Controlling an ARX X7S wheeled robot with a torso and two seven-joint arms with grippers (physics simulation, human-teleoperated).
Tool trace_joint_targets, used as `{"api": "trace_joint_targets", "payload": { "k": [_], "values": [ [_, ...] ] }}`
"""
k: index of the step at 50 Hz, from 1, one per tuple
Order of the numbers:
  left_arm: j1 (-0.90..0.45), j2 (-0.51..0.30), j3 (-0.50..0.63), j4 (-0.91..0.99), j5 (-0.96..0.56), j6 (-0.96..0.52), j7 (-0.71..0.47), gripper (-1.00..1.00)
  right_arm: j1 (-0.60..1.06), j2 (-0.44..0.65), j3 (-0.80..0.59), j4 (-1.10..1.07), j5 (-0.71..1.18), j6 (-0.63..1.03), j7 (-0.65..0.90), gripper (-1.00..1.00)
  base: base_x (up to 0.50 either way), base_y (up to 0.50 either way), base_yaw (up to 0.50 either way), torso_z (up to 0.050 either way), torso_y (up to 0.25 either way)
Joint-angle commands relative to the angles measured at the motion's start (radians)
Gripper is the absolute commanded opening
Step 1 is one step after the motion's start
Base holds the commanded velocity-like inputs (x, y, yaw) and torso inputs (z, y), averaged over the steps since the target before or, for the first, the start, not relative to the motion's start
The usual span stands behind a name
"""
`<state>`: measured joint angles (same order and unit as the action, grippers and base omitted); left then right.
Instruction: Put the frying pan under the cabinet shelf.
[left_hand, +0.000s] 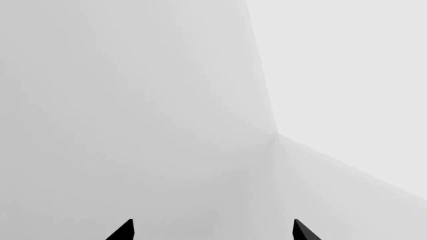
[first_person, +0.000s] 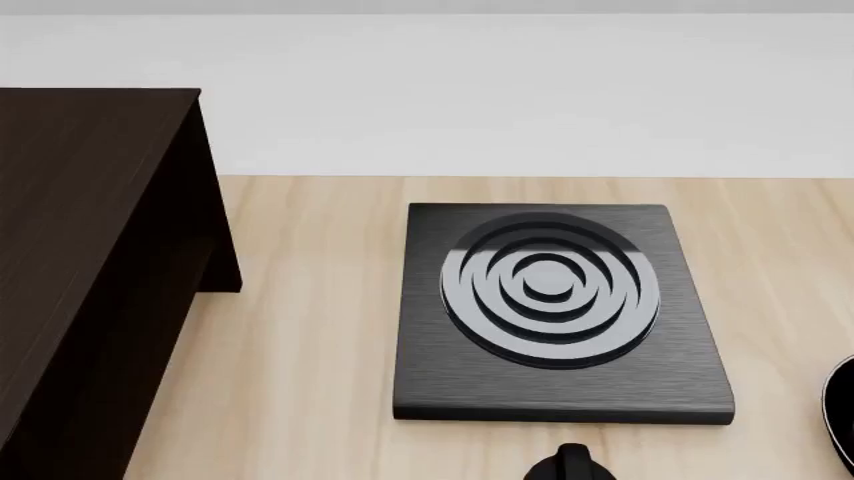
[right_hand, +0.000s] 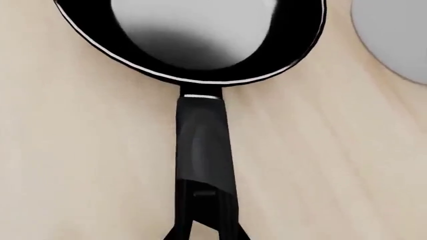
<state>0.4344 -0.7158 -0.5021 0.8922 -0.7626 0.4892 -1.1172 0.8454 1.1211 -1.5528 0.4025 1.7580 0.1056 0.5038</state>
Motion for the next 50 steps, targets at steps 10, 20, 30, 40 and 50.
{"api": "trace_joint_targets", "payload": {
  "k": [10,20,30,40,50],
  "values": [
    [-0.010,-0.002,0.002,0.001,-0.004,-0.013,0.004,1.00,0.076,0.143,0.046,-0.275,-0.124,-0.028,0.141,-1.00,0.00,0.00,0.00,0.000,0.002],
    [-0.011,0.002,0.004,0.000,-0.006,-0.012,0.013,1.00,0.124,0.230,0.080,-0.430,-0.167,-0.038,0.214,-1.00,0.00,0.00,0.00,0.000,0.001],
    [-0.010,0.007,0.002,0.001,-0.006,-0.015,0.016,1.00,0.190,0.267,0.109,-0.529,-0.207,0.043,0.239,-1.00,0.00,0.00,0.00,0.000,0.002],
    [-0.010,0.013,-0.002,0.002,-0.009,-0.014,0.019,1.00,0.273,0.224,0.135,-0.572,-0.248,0.177,0.240,-1.00,0.00,0.00,0.00,0.000,0.001],
    [-0.010,0.016,-0.004,0.006,-0.009,-0.019,0.020,1.00,0.363,0.173,0.162,-0.627,-0.267,0.304,0.210,-1.00,0.00,0.00,0.00,0.000,0.002]
  ]
}}
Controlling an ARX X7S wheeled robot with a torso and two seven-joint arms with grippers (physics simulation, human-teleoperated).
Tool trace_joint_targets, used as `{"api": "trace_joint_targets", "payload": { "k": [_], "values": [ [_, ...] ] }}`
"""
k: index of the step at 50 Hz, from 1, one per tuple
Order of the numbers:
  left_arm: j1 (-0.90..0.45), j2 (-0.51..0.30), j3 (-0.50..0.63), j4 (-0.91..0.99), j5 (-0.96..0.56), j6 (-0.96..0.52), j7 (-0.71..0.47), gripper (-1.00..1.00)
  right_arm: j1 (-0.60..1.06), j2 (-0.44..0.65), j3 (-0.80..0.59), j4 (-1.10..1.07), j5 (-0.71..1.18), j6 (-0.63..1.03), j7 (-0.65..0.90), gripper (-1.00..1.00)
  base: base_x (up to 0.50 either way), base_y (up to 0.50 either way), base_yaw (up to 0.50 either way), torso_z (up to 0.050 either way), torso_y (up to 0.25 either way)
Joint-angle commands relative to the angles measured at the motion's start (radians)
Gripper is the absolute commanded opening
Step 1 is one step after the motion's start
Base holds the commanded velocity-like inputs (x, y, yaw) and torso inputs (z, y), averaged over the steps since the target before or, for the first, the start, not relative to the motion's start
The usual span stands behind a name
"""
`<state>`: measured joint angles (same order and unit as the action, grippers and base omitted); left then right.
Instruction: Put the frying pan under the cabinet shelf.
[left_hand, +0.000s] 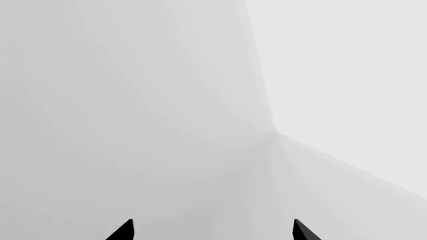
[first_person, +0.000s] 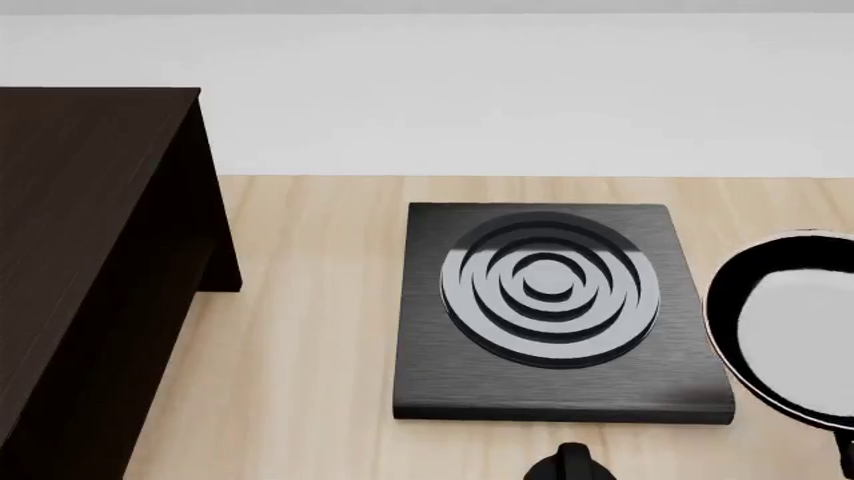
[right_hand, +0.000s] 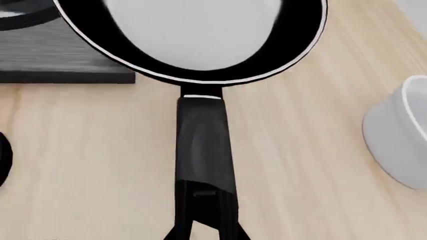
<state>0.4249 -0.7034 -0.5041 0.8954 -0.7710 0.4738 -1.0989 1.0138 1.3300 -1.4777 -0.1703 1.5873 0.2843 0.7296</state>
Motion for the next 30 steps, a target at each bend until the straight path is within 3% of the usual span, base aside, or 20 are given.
{"api": "trace_joint_targets", "payload": {
  "k": [1,30],
  "values": [
    [0.000,0.005,-0.004,0.003,-0.001,-0.002,0.003,1.00,0.202,-0.041,0.088,-0.057,-0.099,0.134,-0.017,-1.00,0.00,0.00,0.00,0.000,0.000],
    [-0.008,0.011,-0.009,0.005,-0.001,-0.015,0.005,1.00,0.390,-0.190,0.115,-0.127,-0.119,0.367,-0.176,-1.00,0.00,0.00,0.00,0.001,0.002]
  ]
}}
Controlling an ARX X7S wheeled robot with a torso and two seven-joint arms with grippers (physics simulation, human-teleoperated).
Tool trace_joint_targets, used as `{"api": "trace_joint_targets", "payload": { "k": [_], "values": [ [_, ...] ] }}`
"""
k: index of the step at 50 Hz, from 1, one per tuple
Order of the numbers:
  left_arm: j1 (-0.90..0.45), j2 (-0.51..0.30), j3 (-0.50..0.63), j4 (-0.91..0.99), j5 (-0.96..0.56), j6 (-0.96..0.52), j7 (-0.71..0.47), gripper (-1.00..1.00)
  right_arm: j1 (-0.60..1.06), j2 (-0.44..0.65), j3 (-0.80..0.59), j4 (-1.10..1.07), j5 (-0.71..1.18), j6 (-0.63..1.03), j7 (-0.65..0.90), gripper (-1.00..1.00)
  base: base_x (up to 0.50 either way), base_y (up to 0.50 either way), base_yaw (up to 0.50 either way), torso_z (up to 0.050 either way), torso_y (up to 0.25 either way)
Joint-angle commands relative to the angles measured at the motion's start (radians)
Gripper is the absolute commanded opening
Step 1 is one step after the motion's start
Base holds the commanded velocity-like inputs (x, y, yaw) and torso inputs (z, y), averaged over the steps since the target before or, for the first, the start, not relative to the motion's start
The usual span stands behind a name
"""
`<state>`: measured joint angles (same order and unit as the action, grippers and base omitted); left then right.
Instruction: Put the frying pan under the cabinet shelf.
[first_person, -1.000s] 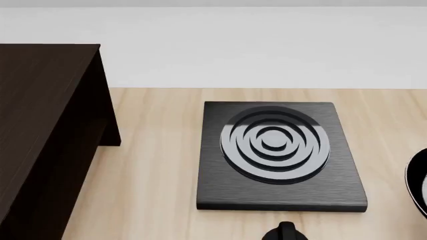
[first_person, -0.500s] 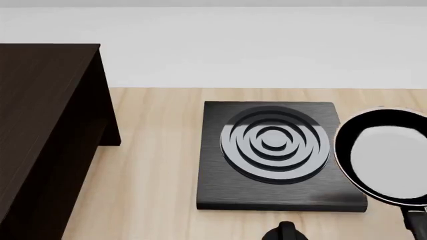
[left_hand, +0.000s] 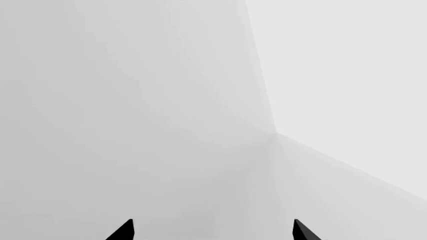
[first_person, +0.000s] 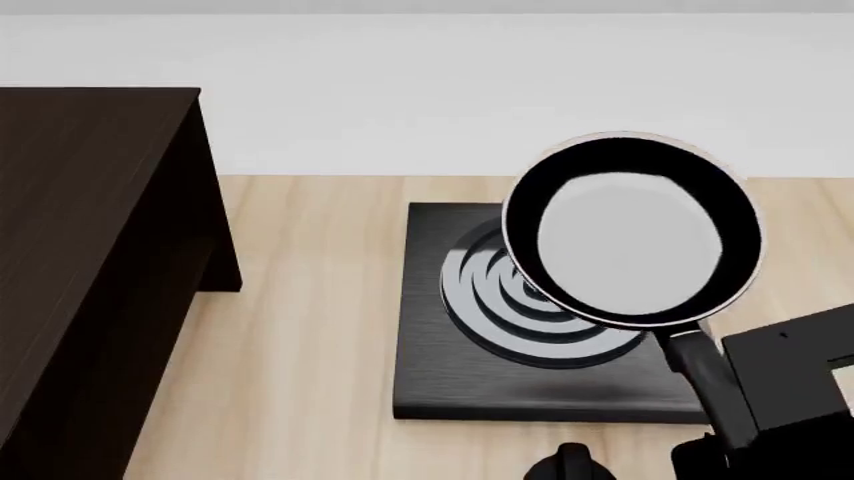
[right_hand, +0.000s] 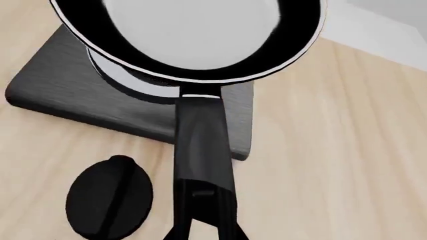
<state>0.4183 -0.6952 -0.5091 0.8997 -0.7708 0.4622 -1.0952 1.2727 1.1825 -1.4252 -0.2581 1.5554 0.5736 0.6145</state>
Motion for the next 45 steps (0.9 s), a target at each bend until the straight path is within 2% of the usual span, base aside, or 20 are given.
{"api": "trace_joint_targets", "payload": {
  "k": [1,9,20,23,27,45],
  "values": [
    [-0.002,0.002,-0.005,0.001,-0.002,-0.005,0.000,1.00,0.133,-0.043,0.061,-0.042,-0.093,0.080,-0.062,-1.00,0.00,0.00,0.00,0.000,0.000],
    [-0.004,0.005,-0.003,0.000,0.001,-0.009,0.002,1.00,0.156,-0.067,0.050,-0.052,-0.116,0.123,-0.103,-1.00,0.00,0.00,0.00,0.000,0.001],
    [-0.007,0.007,-0.002,0.000,0.001,-0.012,0.006,1.00,0.208,-0.077,0.024,-0.124,-0.190,0.197,-0.244,-1.00,0.00,0.00,0.00,0.001,0.002],
    [-0.019,-0.031,-0.028,0.013,-0.032,-0.037,-0.027,1.00,0.230,-0.071,0.030,-0.135,-0.180,0.217,-0.272,-1.00,0.00,0.00,0.00,0.000,0.004],
    [-0.021,-0.042,-0.035,0.020,-0.043,-0.045,-0.036,1.00,0.255,-0.049,0.035,-0.168,-0.178,0.238,-0.306,-1.00,0.00,0.00,0.00,0.000,0.002],
    [-0.023,-0.040,-0.032,0.019,-0.053,-0.047,-0.026,1.00,0.315,-0.001,0.050,-0.250,-0.159,0.291,-0.461,-1.00,0.00,0.00,0.00,0.001,0.001]
  ]
}}
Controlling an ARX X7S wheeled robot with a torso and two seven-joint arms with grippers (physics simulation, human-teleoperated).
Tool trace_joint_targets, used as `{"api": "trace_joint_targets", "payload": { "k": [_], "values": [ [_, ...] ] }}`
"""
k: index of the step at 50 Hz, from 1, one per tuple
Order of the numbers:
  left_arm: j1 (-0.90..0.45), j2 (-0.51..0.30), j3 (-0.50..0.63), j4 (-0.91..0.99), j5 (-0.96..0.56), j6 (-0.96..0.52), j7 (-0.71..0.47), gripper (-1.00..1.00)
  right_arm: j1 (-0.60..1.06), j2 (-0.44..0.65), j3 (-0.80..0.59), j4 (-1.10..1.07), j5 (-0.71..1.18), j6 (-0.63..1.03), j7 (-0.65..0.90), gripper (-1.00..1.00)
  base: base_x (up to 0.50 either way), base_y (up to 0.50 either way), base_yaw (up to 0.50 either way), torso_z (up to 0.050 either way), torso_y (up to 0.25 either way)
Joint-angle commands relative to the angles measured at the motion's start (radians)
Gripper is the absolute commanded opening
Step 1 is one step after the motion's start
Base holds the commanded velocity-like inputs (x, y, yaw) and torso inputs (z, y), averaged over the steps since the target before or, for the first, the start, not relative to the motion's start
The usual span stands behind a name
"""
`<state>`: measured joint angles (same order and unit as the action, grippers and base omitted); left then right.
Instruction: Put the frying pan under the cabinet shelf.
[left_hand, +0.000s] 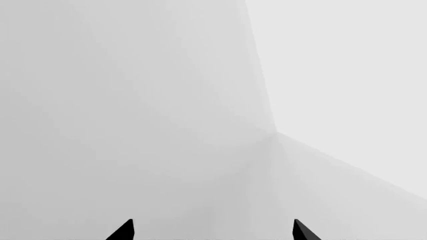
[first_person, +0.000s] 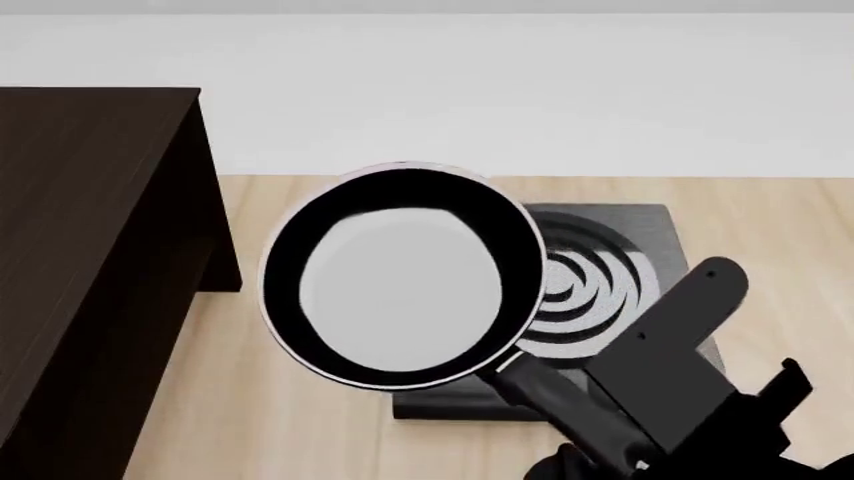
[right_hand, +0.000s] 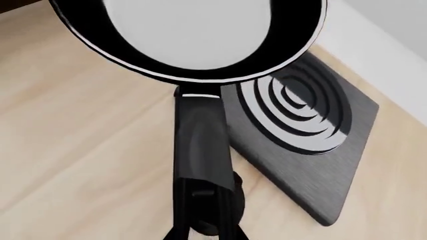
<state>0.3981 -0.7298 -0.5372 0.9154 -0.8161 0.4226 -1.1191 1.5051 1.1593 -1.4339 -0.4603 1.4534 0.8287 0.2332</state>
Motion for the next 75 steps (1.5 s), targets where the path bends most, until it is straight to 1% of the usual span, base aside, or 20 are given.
{"api": "trace_joint_targets", "payload": {
  "k": [1,12,14,16,24,26,28,33,38,39,41,42,44,46,52,53,56,58,70,75],
  "values": [
    [-0.003,-0.003,-0.001,0.003,-0.006,-0.006,0.000,1.00,0.084,0.019,0.058,-0.042,-0.056,0.040,-0.078,-1.00,0.00,0.00,0.00,0.000,0.010],
    [-0.010,-0.003,0.001,0.001,-0.004,-0.012,0.001,1.00,0.107,0.021,0.051,-0.052,-0.038,0.093,-0.150,-1.00,0.00,0.00,0.00,0.001,0.001],
    [-0.004,0.024,0.020,-0.009,0.016,0.006,0.026,1.00,0.113,0.019,0.051,-0.056,-0.032,0.105,-0.148,-1.00,0.00,0.00,0.00,0.000,0.000],
    [-0.011,-0.004,0.000,0.004,-0.007,-0.014,-0.001,1.00,0.116,0.016,0.051,-0.059,-0.029,0.113,-0.145,-1.00,0.00,0.00,0.00,0.000,0.005],
    [-0.011,-0.006,-0.004,0.007,-0.015,-0.014,0.000,1.00,0.115,0.010,0.044,-0.072,-0.027,0.131,-0.149,-1.00,0.00,0.00,0.00,0.000,0.001],
    [-0.006,0.021,0.015,-0.004,0.008,0.000,0.024,1.00,0.115,0.007,0.043,-0.074,-0.028,0.133,-0.149,-1.00,0.00,0.00,0.00,0.000,0.000],
    [-0.014,-0.005,0.000,0.007,-0.013,-0.017,0.001,1.00,0.114,0.002,0.039,-0.074,-0.036,0.138,-0.151,-1.00,0.00,0.00,0.00,0.000,0.000],
    [-0.014,-0.010,-0.001,0.009,-0.015,-0.024,-0.001,1.00,0.130,-0.001,0.035,-0.091,-0.072,0.151,-0.212,-1.00,0.00,0.00,0.00,0.002,0.002],
    [-0.012,-0.012,-0.005,0.013,-0.014,-0.031,-0.005,1.00,0.169,-0.013,0.016,-0.114,-0.183,0.177,-0.359,-1.00,0.00,0.00,0.00,0.000,0.002],
    [-0.012,-0.013,-0.005,0.014,-0.015,-0.031,-0.004,1.00,0.169,-0.012,0.012,-0.116,-0.213,0.167,-0.376,-1.00,0.00,0.00,0.00,0.000,0.000],
    [-0.012,-0.011,-0.005,0.014,-0.012,-0.031,-0.003,1.00,0.159,0.011,-0.004,-0.146,-0.353,0.080,-0.454,-1.00,0.00,0.00,0.00,0.000,0.000],
    [-0.011,-0.011,-0.006,0.014,-0.012,-0.032,-0.003,1.00,0.168,0.005,-0.003,-0.129,-0.345,0.096,-0.463,-1.00,0.00,0.00,0.00,0.000,0.000],
    [-0.011,-0.011,-0.006,0.015,-0.010,-0.034,-0.003,1.00,0.168,0.009,0.001,-0.113,-0.401,0.044,-0.495,-1.00,0.00,0.00,0.00,0.000,0.005],
    [-0.011,-0.010,-0.006,0.014,-0.009,-0.034,-0.001,1.00,0.176,0.004,0.008,-0.093,-0.385,0.046,-0.508,-1.00,0.00,0.00,0.00,0.000,0.000],
    [-0.010,-0.011,-0.011,0.018,-0.009,-0.040,-0.006,1.00,0.171,0.003,-0.021,-0.060,-0.577,-0.042,-0.552,-1.00,0.00,0.00,0.00,0.002,0.002],
    [-0.011,-0.011,-0.010,0.018,-0.008,-0.041,-0.006,1.00,0.181,-0.007,-0.011,-0.041,-0.552,-0.022,-0.552,-1.00,0.00,0.00,0.00,0.000,0.000],
    [-0.013,-0.009,-0.009,0.017,-0.007,-0.041,-0.005,1.00,0.200,-0.026,-0.012,-0.014,-0.585,-0.003,-0.552,-1.00,0.00,0.00,0.00,0.000,0.000],
    [-0.014,-0.011,-0.008,0.019,-0.008,-0.043,-0.005,1.00,0.211,-0.050,-0.038,0.017,-0.650,0.020,-0.559,-1.00,0.00,0.00,0.00,0.000,0.000],
    [-0.015,-0.007,-0.012,0.018,-0.010,-0.043,-0.003,1.00,0.273,-0.157,-0.126,0.155,-0.855,0.066,-0.613,-1.00,0.00,0.00,0.00,0.000,0.002],
    [-0.016,-0.003,-0.010,0.016,-0.005,-0.044,-0.001,1.00,0.274,-0.186,-0.170,0.215,-0.969,-0.021,-0.624,-1.00,0.00,0.00,0.00,0.002,0.000]
  ]
}}
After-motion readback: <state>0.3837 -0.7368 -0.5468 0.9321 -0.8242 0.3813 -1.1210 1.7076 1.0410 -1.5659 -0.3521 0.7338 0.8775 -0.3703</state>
